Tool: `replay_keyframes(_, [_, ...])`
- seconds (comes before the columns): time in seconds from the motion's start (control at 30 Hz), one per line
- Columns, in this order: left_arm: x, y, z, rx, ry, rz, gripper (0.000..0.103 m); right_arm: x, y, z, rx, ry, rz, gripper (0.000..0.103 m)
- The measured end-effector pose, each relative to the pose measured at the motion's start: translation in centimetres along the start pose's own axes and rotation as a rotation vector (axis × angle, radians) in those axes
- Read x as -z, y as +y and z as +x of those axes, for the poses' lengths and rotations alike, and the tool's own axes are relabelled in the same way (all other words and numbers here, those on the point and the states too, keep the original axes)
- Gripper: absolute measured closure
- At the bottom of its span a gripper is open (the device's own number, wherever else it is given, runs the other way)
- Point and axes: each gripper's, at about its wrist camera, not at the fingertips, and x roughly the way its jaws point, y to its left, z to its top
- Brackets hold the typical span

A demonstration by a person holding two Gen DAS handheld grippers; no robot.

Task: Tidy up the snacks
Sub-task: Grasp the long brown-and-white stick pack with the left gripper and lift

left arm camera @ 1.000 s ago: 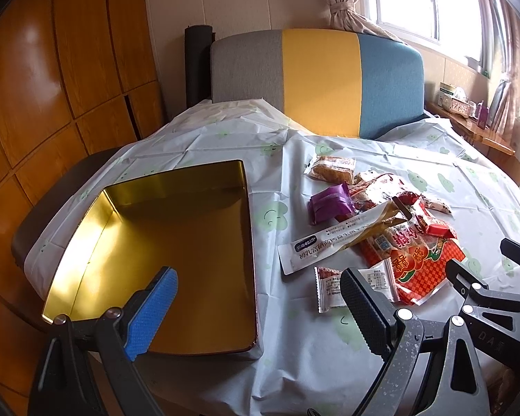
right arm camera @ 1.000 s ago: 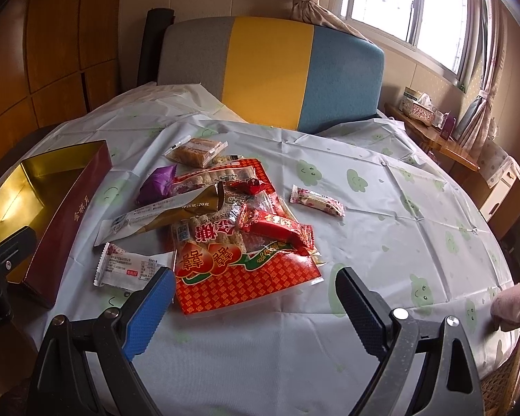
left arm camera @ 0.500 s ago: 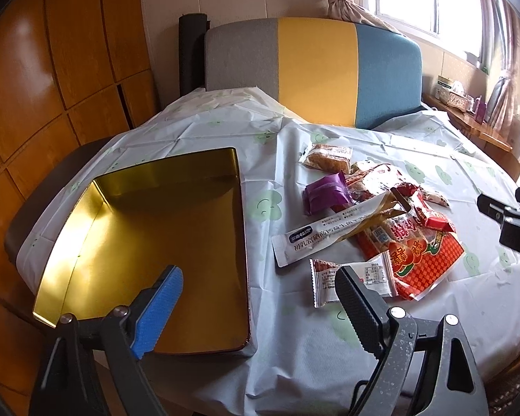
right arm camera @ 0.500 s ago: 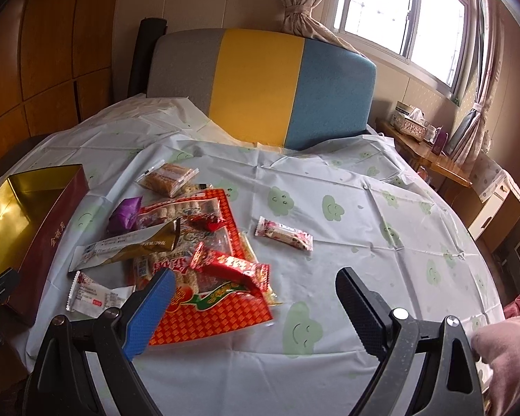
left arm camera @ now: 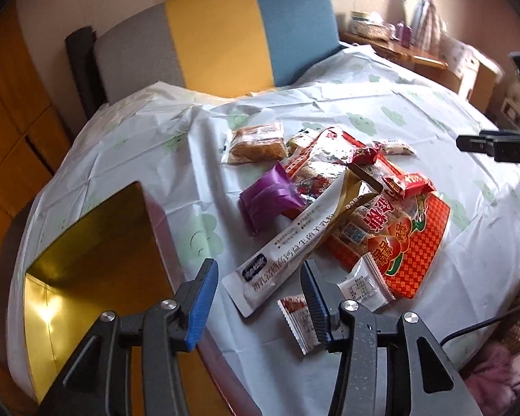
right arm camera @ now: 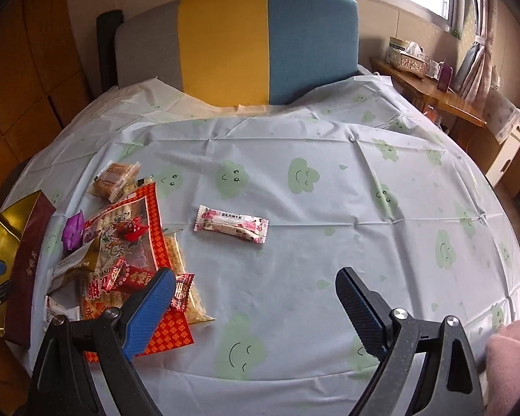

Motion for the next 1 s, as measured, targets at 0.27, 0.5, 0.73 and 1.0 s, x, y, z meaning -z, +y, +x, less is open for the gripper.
replay_keyframes(0.27, [-2.3,-2.7,6.0,0.082,0.109,0.218,0.045,-0.2,-0.8,0.3,-0.035,0.02,0.051,0.008])
replay_keyframes(0.5, [-3.5,-3.0,7.9,0.166,0.139,0.237,0.06,-0.5,-1.8,0.4,-0.064,0.029,0.107,0.008])
replay_keyframes(0.73, [-3.4,-2.9,6.9,0.174,0.107,0.207,0.081,-0.4,-1.6,0.5,-0.048,0.032,0.096,0.02])
replay_keyframes(1.0, [-3.9,-2.8,2.1,0.272,-0.017,0.051,0.083,-0.1,-0.4,1.3,-0.074,0.07,0.033,0.037])
